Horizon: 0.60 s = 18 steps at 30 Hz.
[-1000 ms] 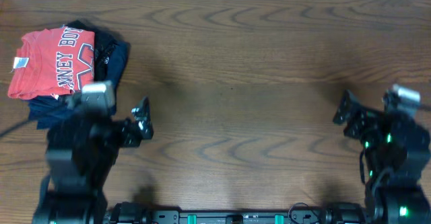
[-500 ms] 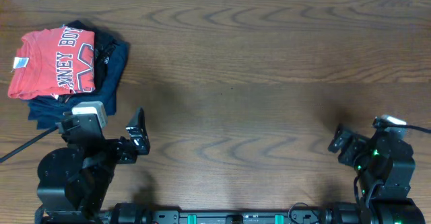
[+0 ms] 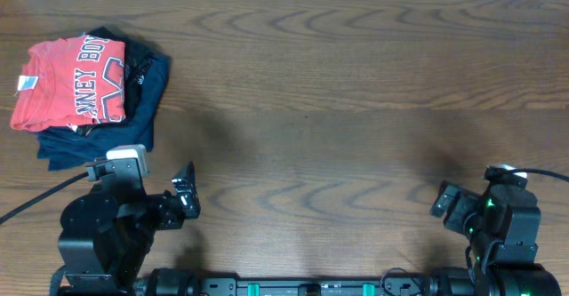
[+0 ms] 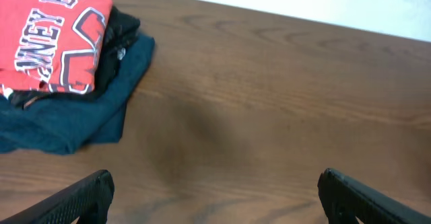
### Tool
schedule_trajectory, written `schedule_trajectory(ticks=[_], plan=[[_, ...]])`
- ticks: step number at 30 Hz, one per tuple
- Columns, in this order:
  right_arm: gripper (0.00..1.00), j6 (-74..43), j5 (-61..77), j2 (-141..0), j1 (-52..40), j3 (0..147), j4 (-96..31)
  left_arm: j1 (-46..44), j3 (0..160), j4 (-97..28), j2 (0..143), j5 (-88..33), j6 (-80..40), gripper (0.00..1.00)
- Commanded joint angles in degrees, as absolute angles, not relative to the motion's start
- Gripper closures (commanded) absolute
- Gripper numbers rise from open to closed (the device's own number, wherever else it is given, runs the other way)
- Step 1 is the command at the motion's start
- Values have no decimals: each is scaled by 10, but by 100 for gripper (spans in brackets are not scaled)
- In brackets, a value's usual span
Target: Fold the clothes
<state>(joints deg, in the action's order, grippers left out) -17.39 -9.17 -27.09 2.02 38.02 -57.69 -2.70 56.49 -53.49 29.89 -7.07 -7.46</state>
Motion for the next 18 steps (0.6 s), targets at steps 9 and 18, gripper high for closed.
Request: schedule_trajectory(ticks=[9, 18], plan=[[1, -29, -5, -158, 22, 288, -355, -29, 557, -544, 298, -64, -73, 2], [1, -29, 72, -19, 22, 68, -69, -29, 557, -544, 298, -64, -73, 2]])
